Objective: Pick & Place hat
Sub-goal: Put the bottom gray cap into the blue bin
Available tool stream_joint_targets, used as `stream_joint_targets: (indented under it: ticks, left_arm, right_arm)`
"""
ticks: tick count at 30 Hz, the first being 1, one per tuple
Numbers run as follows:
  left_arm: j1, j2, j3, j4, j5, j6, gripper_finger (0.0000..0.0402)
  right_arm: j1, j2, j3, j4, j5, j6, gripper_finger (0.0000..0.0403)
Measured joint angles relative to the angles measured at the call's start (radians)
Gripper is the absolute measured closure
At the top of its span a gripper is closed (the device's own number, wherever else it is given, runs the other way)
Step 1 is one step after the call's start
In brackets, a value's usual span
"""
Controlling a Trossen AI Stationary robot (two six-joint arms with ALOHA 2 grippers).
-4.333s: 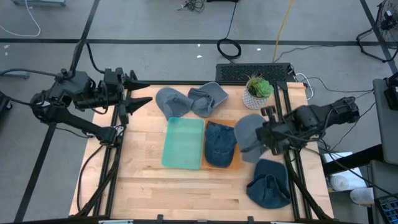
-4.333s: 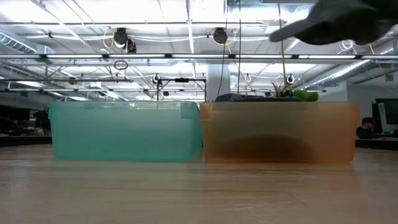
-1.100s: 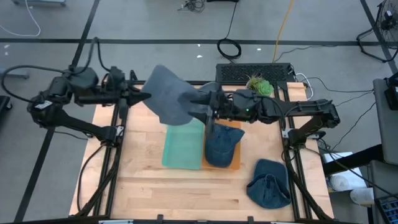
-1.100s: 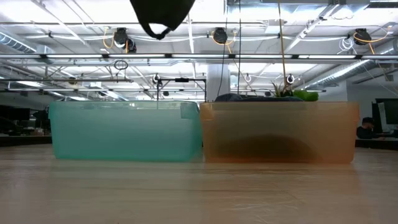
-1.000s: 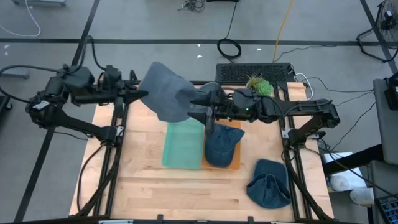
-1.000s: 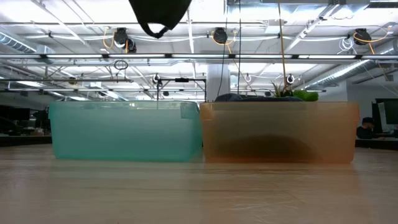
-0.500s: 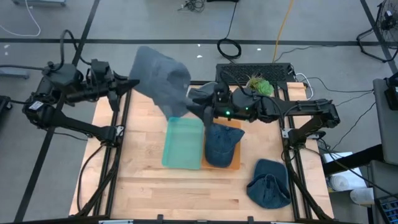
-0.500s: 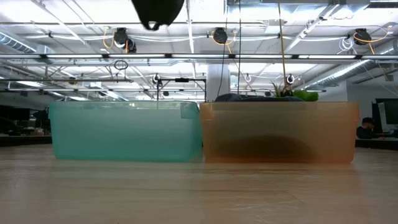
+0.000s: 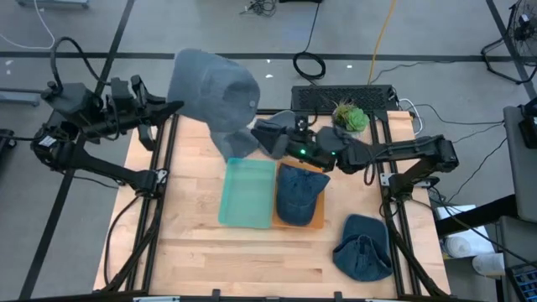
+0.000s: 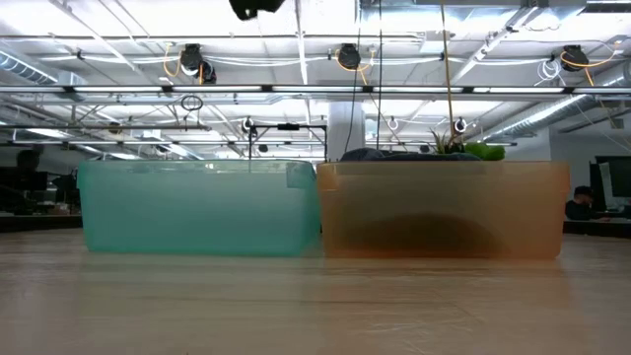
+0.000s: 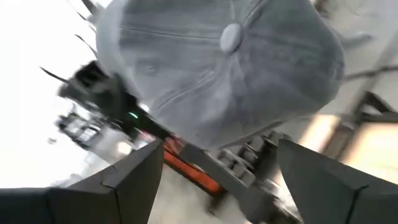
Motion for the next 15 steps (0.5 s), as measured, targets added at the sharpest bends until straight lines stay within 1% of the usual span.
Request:
stream_joint_targets:
  ticks: [2,5,9,15]
  left_arm:
    - [0.000,0.007,0.000,0.038,-0.020,0.013,0.0394]
    - [0.000,0.025,0.000,0.100,-0.022,0.055,0.0394]
    - [0.000,0.054,0.000,0.111,-0.020,0.069,0.0394]
    - [0.000,0.105,0.000,0.109,0.011,0.070,0.0394]
  right_arm:
    - [-0.002,0.000,-0.049,0.107,0.029,0.000,0.0102]
    - [-0.011,0.000,-0.096,0.178,0.058,0.047,0.0105]
    - [-0.019,0.000,-0.113,0.209,0.052,0.080,0.0104]
    - [-0.018,0.000,-0.113,0.266,0.053,0.006,0.0106]
